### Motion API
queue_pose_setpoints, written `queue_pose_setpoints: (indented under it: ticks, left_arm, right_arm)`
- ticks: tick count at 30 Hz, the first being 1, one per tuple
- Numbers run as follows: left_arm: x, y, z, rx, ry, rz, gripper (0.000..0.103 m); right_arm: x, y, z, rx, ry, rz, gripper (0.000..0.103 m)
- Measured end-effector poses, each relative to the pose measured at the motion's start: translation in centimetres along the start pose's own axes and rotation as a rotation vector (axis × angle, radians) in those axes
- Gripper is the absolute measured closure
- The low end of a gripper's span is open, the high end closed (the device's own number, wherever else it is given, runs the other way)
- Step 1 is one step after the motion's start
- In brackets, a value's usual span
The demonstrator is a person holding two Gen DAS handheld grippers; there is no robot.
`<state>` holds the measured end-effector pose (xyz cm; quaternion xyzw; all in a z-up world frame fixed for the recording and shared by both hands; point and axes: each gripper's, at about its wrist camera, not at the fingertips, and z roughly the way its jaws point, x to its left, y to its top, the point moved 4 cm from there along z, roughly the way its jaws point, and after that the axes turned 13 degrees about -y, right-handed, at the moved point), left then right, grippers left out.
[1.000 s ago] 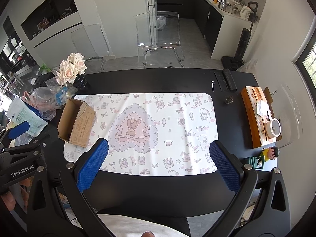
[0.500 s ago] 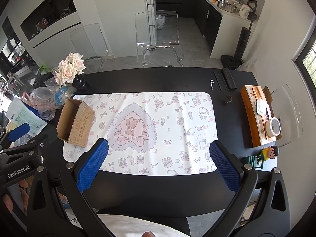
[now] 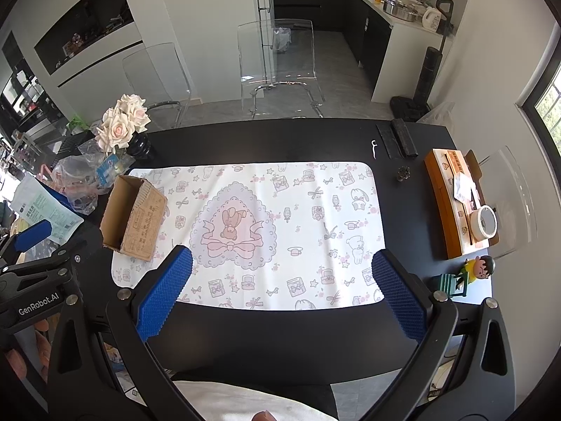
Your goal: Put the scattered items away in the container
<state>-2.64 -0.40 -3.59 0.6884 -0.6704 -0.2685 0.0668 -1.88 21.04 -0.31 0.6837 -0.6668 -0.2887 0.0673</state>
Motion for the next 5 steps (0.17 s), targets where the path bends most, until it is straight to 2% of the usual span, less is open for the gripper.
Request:
queue_pose_setpoints:
  ticks: [5]
  left_arm:
    - [0.07, 0.17, -0.27, -0.009, 0.001, -0.002, 0.0]
  right_arm:
    - [-0.15, -0.11, -0.19, 0.001, 0.001, -0.004, 0.0]
